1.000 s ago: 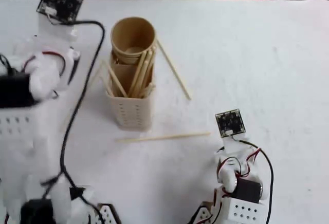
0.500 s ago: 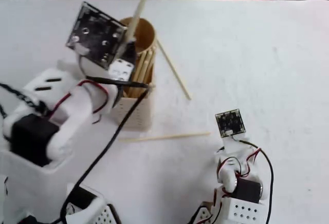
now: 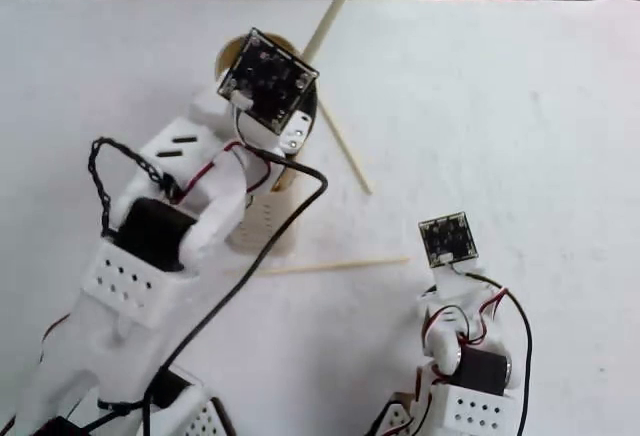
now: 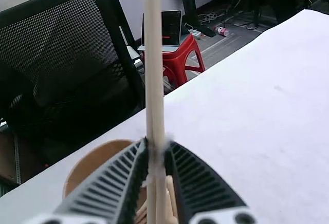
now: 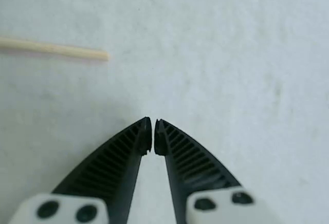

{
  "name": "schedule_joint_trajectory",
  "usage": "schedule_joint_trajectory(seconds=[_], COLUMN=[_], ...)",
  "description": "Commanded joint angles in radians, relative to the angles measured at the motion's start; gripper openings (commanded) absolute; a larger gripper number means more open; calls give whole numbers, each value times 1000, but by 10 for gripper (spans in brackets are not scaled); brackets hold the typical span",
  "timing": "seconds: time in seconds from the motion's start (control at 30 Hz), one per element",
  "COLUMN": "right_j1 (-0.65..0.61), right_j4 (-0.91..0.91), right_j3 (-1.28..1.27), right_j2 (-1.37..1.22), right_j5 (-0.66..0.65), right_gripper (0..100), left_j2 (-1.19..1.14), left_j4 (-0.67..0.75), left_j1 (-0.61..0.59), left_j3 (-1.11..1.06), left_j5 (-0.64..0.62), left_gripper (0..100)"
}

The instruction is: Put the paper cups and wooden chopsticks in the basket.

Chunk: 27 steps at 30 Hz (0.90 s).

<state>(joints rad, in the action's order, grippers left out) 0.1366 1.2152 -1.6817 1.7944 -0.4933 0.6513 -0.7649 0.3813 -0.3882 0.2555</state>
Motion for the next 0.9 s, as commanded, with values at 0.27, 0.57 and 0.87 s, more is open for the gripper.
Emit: schedule_joint_trajectory(seconds=[0.27,0.57,0.87], right_j1=[10,10,10], right_j4=[1,1,1], right_j3=[-9,-9,-9], right_j2=[7,7,7], right_j5=[-9,-9,-9], right_gripper=[24,24,24], left_j2=[214,449,507], left_j4=[49,149,77], left_j1=[4,-25,-90], left_j3=[-152,-466,-462], left_j5=[15,91,64], left_gripper=[28,101,120])
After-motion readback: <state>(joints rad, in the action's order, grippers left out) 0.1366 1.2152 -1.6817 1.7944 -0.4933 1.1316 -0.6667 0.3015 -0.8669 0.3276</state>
